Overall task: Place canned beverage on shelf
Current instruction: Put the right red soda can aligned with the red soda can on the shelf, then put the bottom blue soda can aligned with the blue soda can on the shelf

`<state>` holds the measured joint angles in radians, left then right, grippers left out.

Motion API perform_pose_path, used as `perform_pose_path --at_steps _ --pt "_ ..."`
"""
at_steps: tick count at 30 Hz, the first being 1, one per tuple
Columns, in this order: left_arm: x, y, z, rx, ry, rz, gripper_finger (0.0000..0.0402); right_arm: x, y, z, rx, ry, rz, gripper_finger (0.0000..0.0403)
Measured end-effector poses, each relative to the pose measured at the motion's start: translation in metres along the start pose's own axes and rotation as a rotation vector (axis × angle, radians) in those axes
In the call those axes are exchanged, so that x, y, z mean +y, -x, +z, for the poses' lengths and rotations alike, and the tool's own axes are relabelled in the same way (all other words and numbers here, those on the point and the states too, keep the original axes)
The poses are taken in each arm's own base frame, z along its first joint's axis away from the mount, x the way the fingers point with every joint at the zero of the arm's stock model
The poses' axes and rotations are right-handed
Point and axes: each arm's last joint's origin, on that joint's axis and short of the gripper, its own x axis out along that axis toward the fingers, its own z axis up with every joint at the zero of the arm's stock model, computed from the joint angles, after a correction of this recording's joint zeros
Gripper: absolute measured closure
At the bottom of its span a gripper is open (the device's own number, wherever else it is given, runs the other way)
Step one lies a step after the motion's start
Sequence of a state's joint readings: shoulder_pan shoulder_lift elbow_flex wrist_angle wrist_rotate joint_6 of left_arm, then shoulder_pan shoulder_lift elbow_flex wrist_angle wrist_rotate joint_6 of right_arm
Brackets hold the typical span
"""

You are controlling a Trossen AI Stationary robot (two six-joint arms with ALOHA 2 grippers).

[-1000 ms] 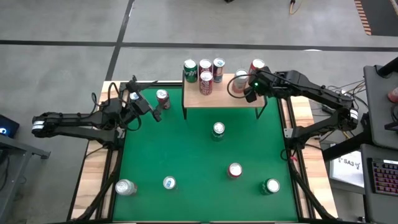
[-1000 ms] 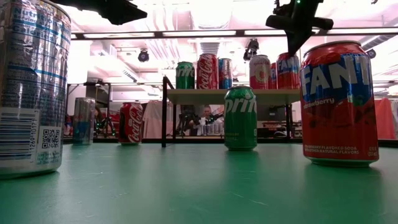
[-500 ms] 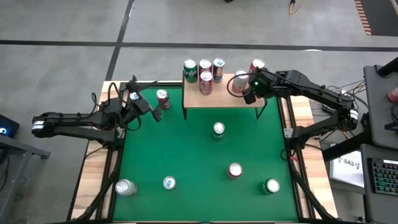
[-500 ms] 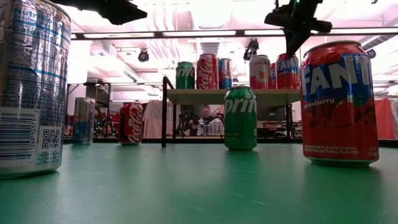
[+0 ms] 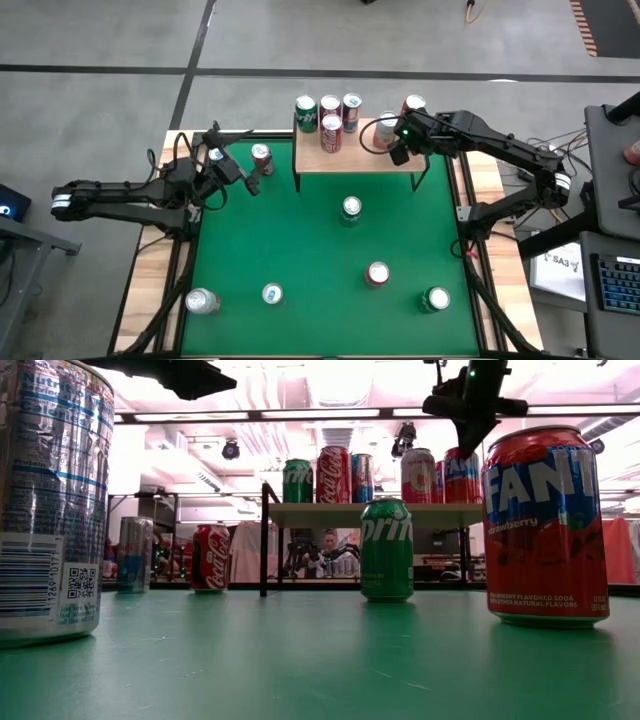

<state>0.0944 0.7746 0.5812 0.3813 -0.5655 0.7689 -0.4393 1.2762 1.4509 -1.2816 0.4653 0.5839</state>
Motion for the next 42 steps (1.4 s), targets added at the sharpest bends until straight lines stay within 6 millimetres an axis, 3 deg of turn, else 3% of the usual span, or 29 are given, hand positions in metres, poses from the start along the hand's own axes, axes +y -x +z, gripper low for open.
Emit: perform_pose_path --at_steps 10,17,32,36,42 --pt "0.0 0.0 0.0 0.0 0.0 0.0 0.0045 0.001 0.0 0.0 -0.002 -0.009 0.006 0.0394" --pt "-0.002 -0.001 0.0 -0.004 -0.005 -0.016 0.0045 0.01 0.009 -0.003 0.014 -0.019 0.105 0.0394" --pt "-0.016 -0.016 0.004 -0.05 0.025 -0.142 0.0045 0.067 0.035 -0.037 -0.081 0.205 0.371 0.0394" --pt "-0.02 -0.02 0.005 -0.056 0.057 -0.173 0.0045 0.085 0.03 -0.049 -0.158 0.265 0.431 0.0394" --pt "-0.028 -0.025 0.002 -0.046 0.052 -0.214 0.0045 0.104 0.007 -0.063 -0.264 0.301 0.509 0.0394"
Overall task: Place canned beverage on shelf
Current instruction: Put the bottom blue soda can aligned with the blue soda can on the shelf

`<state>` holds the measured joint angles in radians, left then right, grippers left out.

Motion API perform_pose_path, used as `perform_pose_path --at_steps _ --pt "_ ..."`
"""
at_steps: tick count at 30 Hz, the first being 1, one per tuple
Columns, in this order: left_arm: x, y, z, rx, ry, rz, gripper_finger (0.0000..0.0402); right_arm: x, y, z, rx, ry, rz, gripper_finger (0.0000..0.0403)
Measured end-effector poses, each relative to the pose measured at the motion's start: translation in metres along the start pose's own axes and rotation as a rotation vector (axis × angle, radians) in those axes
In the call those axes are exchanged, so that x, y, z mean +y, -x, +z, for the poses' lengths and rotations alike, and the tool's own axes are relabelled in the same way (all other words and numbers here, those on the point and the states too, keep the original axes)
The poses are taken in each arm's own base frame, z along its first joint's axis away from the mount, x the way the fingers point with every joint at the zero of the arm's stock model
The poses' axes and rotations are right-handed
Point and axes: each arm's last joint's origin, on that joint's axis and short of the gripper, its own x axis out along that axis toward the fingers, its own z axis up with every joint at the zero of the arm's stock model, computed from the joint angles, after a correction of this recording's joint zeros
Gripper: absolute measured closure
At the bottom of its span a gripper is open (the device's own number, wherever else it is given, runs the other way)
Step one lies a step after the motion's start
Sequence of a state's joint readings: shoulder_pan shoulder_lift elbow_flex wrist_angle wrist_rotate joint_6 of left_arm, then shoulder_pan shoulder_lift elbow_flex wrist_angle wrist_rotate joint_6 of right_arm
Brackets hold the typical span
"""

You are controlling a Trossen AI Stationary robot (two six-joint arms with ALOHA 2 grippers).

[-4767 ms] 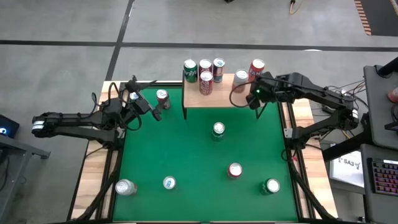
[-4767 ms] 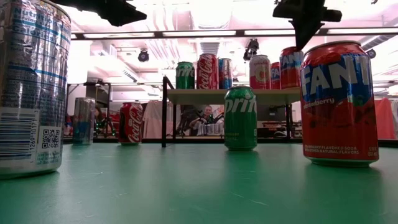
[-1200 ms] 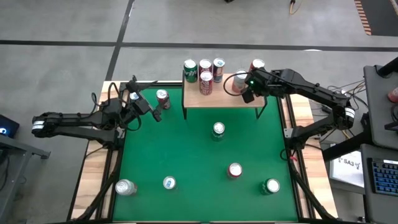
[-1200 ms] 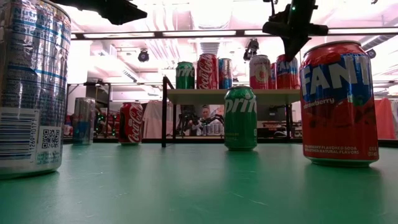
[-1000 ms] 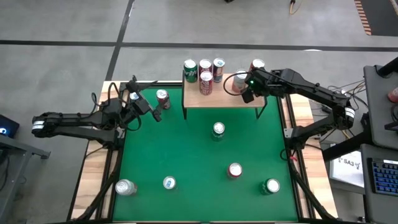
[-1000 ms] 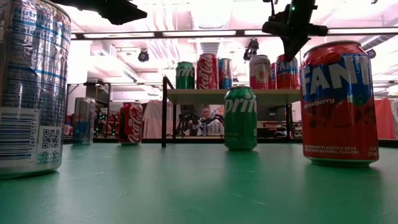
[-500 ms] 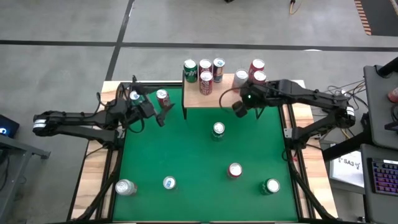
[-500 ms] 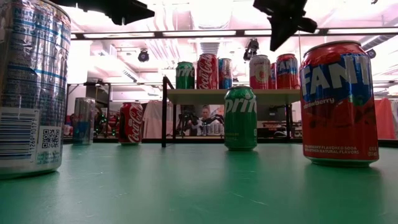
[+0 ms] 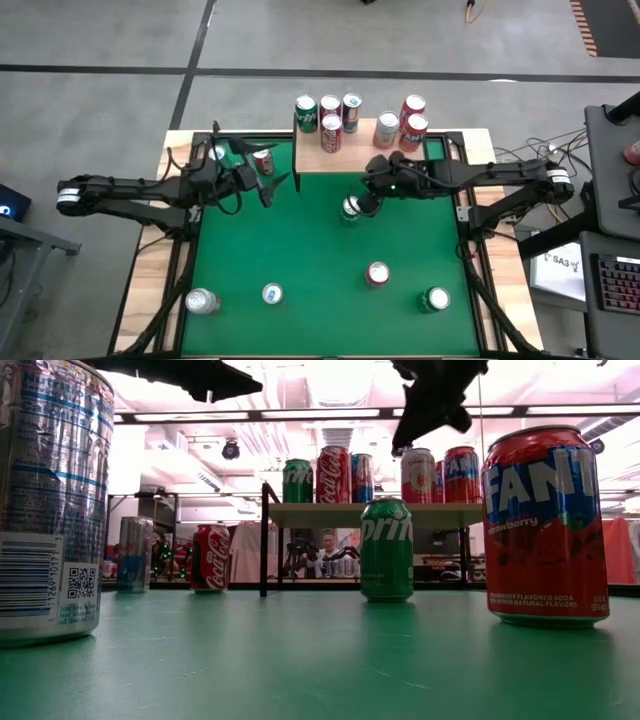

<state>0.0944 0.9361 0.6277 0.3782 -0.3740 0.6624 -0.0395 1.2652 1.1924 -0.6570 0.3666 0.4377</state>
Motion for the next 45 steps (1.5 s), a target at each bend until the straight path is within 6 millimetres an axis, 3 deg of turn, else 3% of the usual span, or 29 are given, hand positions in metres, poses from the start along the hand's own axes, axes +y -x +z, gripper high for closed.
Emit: perform_pose_path --at_steps 10,26,31,39,45 --pt "-0.003 -0.004 -0.002 0.016 -0.035 -0.005 0.0045 0.0 -0.02 -0.017 -0.031 0.042 0.012 0.0394" --pt "-0.004 -0.005 -0.003 0.024 -0.046 -0.006 0.0045 0.001 -0.017 -0.013 -0.046 0.078 0.018 0.0394" --pt "-0.006 -0.004 -0.003 0.031 0.037 -0.021 0.0045 0.001 -0.017 -0.013 -0.046 0.078 0.018 0.0394" --pt "-0.023 0.002 -0.012 0.169 0.132 -0.168 0.0045 0.001 -0.017 -0.013 -0.048 0.096 0.018 0.0394" --pt "-0.02 0.007 0.01 0.248 0.268 -0.458 0.0045 0.001 -0.017 -0.011 -0.061 0.124 0.022 0.0394"
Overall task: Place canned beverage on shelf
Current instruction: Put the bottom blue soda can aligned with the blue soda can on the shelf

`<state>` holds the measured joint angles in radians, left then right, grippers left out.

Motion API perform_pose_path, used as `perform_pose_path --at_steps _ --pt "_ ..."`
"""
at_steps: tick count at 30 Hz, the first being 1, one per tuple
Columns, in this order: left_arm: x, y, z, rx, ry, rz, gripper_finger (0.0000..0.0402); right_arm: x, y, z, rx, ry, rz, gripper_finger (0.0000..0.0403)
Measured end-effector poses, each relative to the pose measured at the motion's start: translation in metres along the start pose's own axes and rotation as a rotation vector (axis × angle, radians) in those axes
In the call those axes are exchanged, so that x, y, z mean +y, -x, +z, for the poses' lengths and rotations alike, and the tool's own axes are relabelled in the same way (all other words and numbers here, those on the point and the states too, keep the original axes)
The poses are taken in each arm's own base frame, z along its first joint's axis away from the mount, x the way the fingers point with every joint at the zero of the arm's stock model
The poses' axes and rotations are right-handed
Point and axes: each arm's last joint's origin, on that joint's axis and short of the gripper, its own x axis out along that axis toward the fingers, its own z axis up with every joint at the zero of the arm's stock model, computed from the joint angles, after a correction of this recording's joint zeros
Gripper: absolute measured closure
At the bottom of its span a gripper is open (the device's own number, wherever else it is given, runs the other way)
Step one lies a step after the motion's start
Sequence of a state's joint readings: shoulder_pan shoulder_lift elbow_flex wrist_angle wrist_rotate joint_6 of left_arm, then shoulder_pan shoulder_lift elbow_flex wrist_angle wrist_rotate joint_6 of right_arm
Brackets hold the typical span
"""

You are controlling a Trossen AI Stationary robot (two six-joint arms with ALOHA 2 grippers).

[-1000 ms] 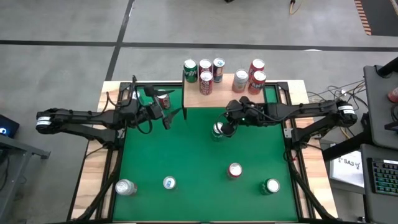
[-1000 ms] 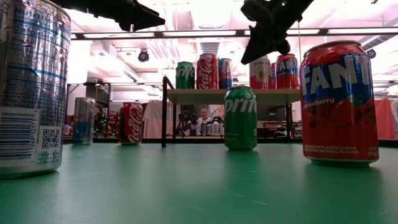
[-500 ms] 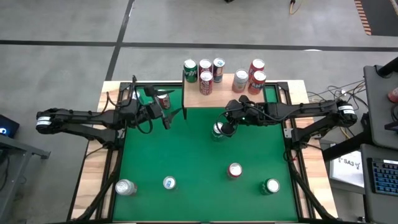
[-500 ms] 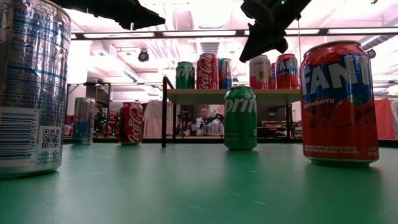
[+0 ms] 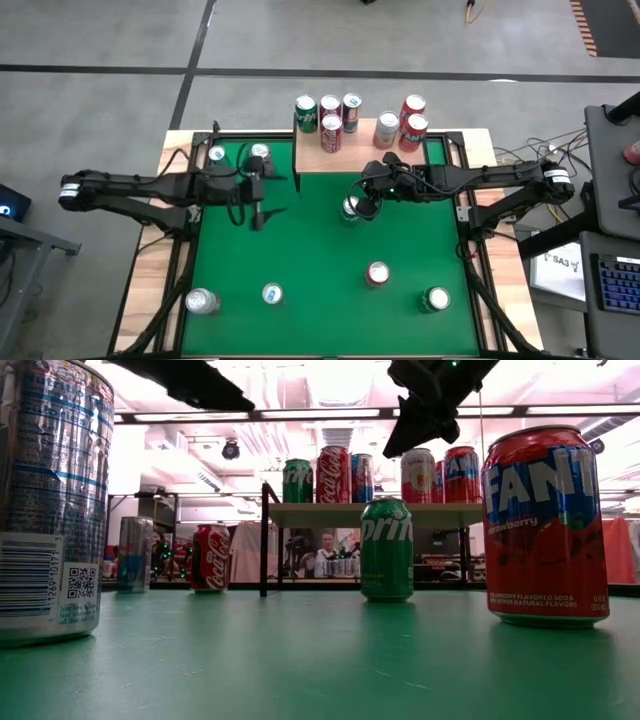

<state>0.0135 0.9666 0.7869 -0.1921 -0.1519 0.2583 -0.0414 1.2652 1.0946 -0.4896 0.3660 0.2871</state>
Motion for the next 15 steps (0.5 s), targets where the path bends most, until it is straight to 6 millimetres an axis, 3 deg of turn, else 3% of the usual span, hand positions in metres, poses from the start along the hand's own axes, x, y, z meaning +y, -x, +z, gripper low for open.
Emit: perform_pose_path --at_steps 7,15 --pt "-0.017 0.01 0.013 0.047 0.187 -0.301 0.0045 0.0 0.0 0.0 0.003 0.001 0.006 0.0394" --pt "-0.07 0.018 0.019 0.083 0.276 -0.403 0.0047 0.004 0.0 -0.001 0.029 0.059 0.111 0.0394"
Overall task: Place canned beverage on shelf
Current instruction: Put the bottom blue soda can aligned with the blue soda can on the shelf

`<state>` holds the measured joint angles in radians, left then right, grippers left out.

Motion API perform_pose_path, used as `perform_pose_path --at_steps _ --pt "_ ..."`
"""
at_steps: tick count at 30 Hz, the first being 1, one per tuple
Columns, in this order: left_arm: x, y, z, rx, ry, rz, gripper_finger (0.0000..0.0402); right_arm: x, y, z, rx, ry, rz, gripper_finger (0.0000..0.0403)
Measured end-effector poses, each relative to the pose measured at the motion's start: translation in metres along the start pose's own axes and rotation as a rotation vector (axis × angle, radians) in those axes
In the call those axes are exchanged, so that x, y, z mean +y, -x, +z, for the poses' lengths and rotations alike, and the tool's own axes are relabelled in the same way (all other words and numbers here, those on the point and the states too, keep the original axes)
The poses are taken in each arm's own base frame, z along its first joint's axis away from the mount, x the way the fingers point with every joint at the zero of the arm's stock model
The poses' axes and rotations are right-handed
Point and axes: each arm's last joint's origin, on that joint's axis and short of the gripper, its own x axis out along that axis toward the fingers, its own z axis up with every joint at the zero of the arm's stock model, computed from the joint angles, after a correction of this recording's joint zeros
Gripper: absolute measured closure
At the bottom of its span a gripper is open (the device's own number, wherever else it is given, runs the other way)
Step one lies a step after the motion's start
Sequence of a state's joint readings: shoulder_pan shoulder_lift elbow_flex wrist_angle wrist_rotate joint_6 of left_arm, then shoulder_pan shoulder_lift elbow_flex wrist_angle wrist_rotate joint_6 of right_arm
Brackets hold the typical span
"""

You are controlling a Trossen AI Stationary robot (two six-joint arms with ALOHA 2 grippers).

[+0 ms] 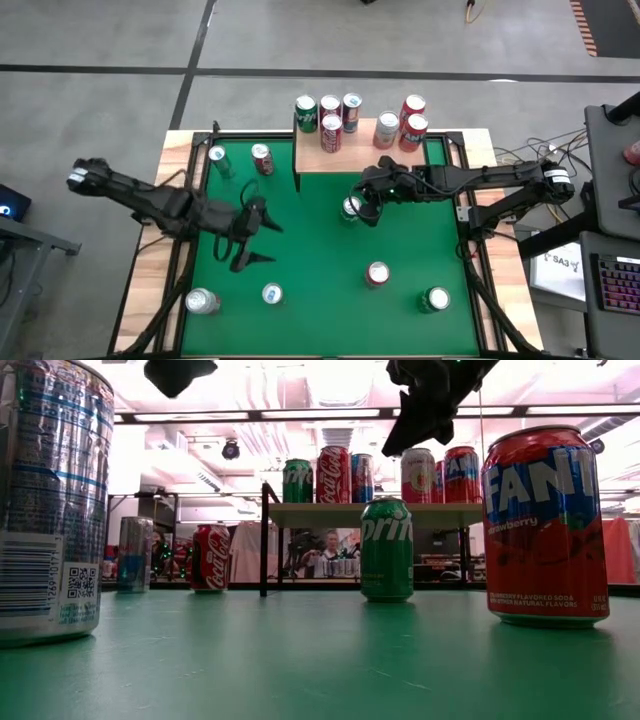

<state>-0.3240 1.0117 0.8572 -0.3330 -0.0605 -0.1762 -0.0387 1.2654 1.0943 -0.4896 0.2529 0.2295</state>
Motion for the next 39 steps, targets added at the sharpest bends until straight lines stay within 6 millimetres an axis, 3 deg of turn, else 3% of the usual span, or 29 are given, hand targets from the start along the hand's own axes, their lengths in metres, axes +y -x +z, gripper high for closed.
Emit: perform_pose_path --at_steps 6,16,22,29,39 --pt "-0.037 -0.014 -0.006 0.047 0.006 -0.011 0.0049 0.003 0.001 0.0 0.004 -0.014 0.032 0.0394" --pt "-0.071 -0.049 -0.035 0.224 0.073 -0.039 0.0049 0.007 0.002 -0.001 0.005 -0.01 0.042 0.0394" --pt "-0.09 -0.061 -0.03 0.276 0.037 0.0 0.0049 0.012 0.003 -0.002 0.008 0.006 0.056 0.0394" --pt "-0.099 -0.07 -0.026 0.338 0.005 0.047 0.0049 0.022 0.006 -0.005 0.007 0.058 0.085 0.0394" --pt "-0.099 -0.067 -0.026 0.341 0.019 0.05 0.0049 0.026 0.007 -0.006 0.006 0.064 0.095 0.0394"
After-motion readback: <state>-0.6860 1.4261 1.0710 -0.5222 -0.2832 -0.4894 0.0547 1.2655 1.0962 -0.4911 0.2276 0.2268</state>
